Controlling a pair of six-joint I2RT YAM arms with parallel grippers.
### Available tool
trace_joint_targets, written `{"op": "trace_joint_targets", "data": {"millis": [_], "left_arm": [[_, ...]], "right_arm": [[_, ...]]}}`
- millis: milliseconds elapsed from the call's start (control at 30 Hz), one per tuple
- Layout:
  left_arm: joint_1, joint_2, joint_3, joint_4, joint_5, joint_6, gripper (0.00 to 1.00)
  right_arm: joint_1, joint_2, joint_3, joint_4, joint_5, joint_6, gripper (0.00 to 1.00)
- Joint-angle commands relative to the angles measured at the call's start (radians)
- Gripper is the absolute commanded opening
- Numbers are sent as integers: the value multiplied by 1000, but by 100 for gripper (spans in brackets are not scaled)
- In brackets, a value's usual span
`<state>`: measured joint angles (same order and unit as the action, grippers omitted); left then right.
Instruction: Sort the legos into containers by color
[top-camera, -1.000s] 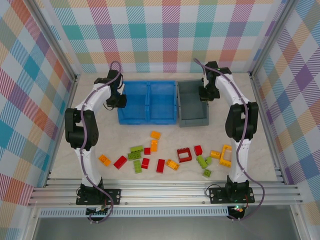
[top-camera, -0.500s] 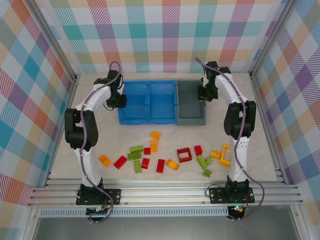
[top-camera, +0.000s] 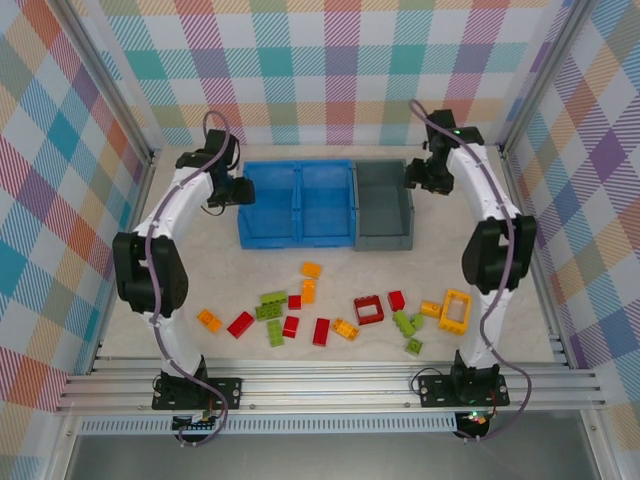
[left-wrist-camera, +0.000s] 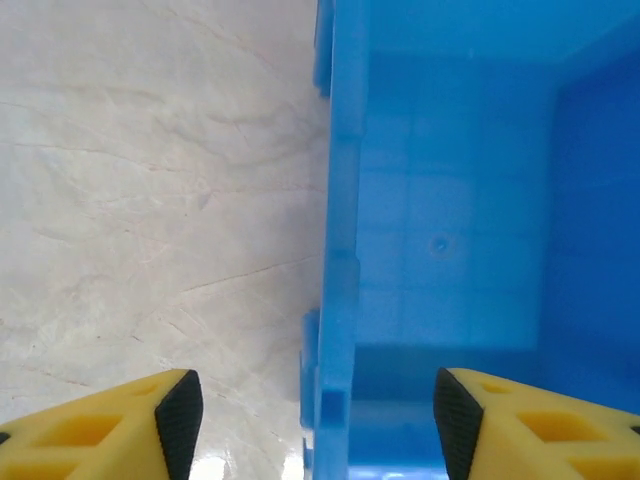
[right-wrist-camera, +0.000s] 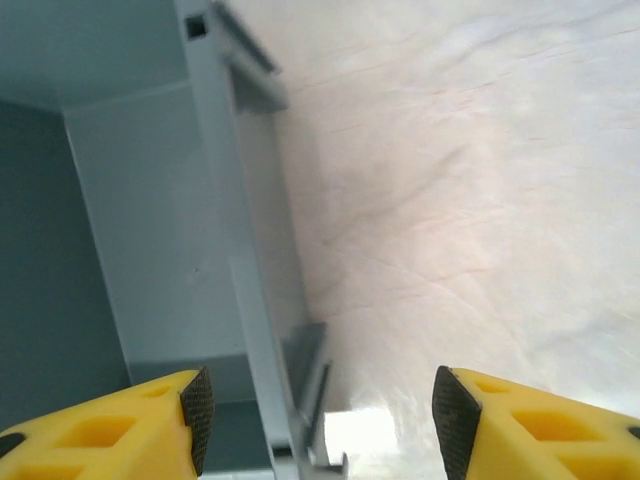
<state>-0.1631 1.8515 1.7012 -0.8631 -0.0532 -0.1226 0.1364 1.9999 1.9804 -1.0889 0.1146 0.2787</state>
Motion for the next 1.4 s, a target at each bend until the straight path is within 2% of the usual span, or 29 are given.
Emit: {"op": "trace_joint_targets", "data": {"millis": [0,67,167,300,400,500,667,867,1133,1367], "left_arm": [[-18,-150,-52,10,58,-84,70],[-68,-249,-139,82,134,-126,75],[-210,-391,-303,208,197,-218,76],[-453,-545,-573,464,185,-403,75],[-626,-611,-730,620,100,-508,74],[-787,-642,-816,718,20,-586,73],[-966,-637,-864,805,-63,-643,72],[-1040,-581,-845,844,-92,-665,71],[-1056,-519,-794,849,-68,-657,70],[-1073,-492,-773,855,-69,-652,70]], "right_arm": [[-8,-188,-141,-24,111,139,60],[-8,-313,-301,-11,115,226,60],[-8,-509,-574,21,109,337,58],[-11,-708,-867,94,59,390,58],[-12,-726,-971,134,-8,390,57],[-12,-698,-1029,158,-38,406,55],[-25,-650,-1084,197,-6,412,52],[-63,-611,-1123,213,5,402,49],[-87,-588,-1176,240,-18,389,48],[-102,-550,-1187,281,-24,364,36]]}}
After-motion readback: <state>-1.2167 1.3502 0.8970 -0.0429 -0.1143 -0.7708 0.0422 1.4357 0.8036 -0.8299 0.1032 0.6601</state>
